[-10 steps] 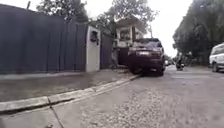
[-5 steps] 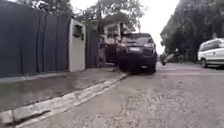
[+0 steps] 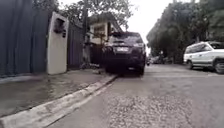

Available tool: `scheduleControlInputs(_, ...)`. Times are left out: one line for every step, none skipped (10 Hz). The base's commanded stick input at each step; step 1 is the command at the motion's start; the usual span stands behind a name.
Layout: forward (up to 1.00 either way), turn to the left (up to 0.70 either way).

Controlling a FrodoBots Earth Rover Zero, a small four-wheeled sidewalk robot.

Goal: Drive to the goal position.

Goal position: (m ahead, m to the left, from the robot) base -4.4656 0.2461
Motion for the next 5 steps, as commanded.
scheduleControlInputs(0.90,-0.29)
scheduleControlInputs(1.00,-0.27)
scheduleControlInputs(1.00,-0.27)
scheduleControlInputs(1.00,-0.27)
scheduleControlInputs(1.00,-0.27)
